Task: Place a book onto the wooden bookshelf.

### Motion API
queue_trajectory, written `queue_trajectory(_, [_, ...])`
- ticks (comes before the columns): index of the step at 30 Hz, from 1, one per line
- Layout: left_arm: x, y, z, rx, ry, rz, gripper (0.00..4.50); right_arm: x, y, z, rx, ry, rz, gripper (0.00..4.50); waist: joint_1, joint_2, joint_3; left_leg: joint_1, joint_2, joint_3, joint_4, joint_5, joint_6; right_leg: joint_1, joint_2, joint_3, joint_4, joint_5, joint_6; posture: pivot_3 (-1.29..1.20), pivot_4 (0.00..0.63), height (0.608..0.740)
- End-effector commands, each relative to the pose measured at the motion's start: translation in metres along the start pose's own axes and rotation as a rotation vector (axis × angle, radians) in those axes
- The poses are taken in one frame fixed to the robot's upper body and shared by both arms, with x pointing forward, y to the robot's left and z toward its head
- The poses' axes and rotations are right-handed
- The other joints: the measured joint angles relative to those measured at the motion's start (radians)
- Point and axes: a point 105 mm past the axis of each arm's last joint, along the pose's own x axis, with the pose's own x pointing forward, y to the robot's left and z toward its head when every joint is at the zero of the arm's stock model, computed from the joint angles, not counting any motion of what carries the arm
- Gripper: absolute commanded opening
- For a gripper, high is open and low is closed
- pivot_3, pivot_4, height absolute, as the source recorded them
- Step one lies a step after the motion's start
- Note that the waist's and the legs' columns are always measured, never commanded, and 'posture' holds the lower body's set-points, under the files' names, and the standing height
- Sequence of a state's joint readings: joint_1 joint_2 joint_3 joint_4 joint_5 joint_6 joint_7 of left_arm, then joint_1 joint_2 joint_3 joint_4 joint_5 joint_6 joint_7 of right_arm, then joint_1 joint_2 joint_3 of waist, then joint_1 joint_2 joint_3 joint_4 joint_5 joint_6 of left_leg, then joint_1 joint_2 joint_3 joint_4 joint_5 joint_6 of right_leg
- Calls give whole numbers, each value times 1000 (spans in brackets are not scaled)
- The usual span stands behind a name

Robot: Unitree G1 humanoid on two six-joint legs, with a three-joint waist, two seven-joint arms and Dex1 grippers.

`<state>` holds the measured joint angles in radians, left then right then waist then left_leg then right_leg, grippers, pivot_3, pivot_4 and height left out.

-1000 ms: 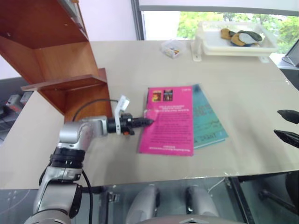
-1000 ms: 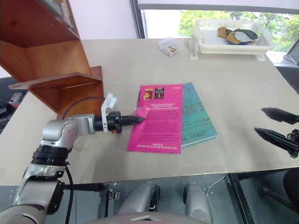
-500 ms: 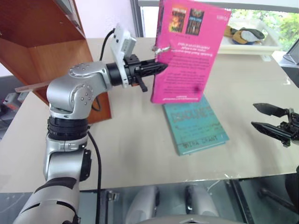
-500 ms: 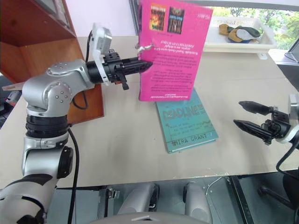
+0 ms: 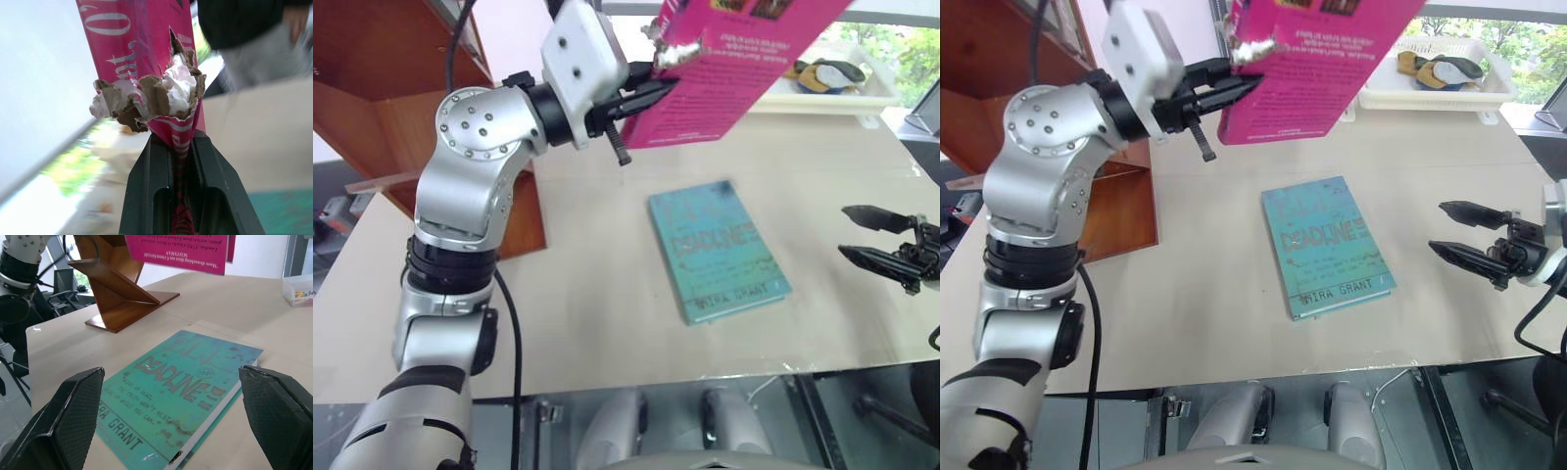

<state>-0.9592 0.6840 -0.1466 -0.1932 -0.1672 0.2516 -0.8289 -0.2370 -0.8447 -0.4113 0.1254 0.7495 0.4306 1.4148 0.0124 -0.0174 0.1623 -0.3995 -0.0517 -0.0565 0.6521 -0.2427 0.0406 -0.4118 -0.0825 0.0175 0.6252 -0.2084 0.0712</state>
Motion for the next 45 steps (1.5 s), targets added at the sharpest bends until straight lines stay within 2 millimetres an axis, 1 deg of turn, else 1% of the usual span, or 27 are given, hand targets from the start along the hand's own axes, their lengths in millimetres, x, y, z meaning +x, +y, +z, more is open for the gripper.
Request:
queue_trajectory(1, [-6, 0, 19, 321, 4, -27, 75, -1, -4, 14, -54, 1, 14, 4500, 0, 0, 0, 0, 0, 0, 0, 0, 0, 0, 0, 0, 0, 0, 0, 0, 150, 740])
queue_trajectory(6, [-19, -1, 11, 395, 79, -37, 75, 5, -12, 19, -64, 6, 39, 4500, -1, 0, 0, 0, 0, 0, 0, 0, 1, 0, 0, 0, 0, 0, 0, 0, 150, 740])
queue_trajectory(13, [-51, 12, 5, 467, 229, -44, 75, 21, -25, 25, -73, 11, 97, 4500, -14, 0, 1, 0, 1, -1, 1, -1, 3, 0, 1, -1, 1, 0, 0, 0, 150, 740])
queue_trajectory(17, [-71, 26, 10, 511, 317, -24, 75, 32, -32, 28, -81, 15, 135, 4500, -24, 1, 2, 0, 1, -1, 1, -1, 2, 0, 1, -1, 1, 0, 0, 0, 150, 740])
queue_trajectory(19, [-83, 32, 12, 515, 363, -12, 75, 38, -34, 30, -87, 15, 157, 4500, -27, 1, 4, 0, 1, -1, 1, -1, 2, 0, 1, -1, 1, 0, 0, 0, 150, 740])
queue_trajectory(22, [-116, 46, 15, 493, 492, 28, 75, 47, -40, 36, -88, -2, 183, 4500, -34, 2, 6, 0, 2, -1, 0, -1, 2, 0, 2, -1, 1, 0, 0, 0, 150, 740])
queue_trajectory(24, [-134, 50, 17, 502, 580, 32, 75, 54, -43, 40, -87, -11, 194, 4500, -37, 2, 8, 0, 2, 0, 0, -1, 2, -1, 3, -1, 1, 0, 0, 0, 150, 740])
queue_trajectory(26, [-141, 51, 18, 506, 616, 28, 75, 56, -44, 41, -87, -13, 198, 4500, -42, 3, 9, 0, 2, -1, -1, -1, 2, -1, 3, -1, 1, 0, 0, 0, 150, 740])
queue_trajectory(31, [-187, 44, 10, 428, 842, -34, 75, 74, -44, 46, -56, -64, 251, 4500, -45, 3, 11, 0, 2, -1, -1, 0, 1, 0, 3, -2, 1, 0, 0, 0, 150, 740])
queue_trajectory(33, [-200, 40, 8, 404, 910, -41, 75, 77, -42, 49, -40, -85, 270, 4500, -47, 4, 11, 0, 2, -1, -1, 0, 0, -1, 3, -2, 0, 0, 0, 0, 150, 740])
queue_trajectory(36, [-215, 40, 9, 386, 978, -31, 75, 82, -39, 56, -9, -129, 305, 4500, -49, 4, 12, 0, 3, -2, -2, 0, 0, -1, 3, -2, 1, 0, 0, 0, 150, 740])
queue_trajectory(40, [-236, 47, 11, 400, 1079, -14, 75, 84, -35, 65, 40, -182, 346, 4500, -49, 4, 12, 0, 3, -1, -2, 0, 0, -1, 3, -2, 0, 0, 0, 0, 150, 740])
queue_trajectory(42, [-242, 48, 10, 403, 1113, -18, 75, 83, -34, 69, 62, -203, 362, 4500, -48, 4, 12, 0, 3, -2, -2, 0, 0, -1, 3, -2, 0, 0, 0, 0, 150, 740])
queue_trajectory(45, [-246, 45, 8, 389, 1129, -34, 75, 82, -32, 73, 80, -219, 378, 4500, -48, 4, 12, 0, 3, -2, -2, 0, 0, -1, 2, -2, 0, 0, 0, 0, 150, 740])
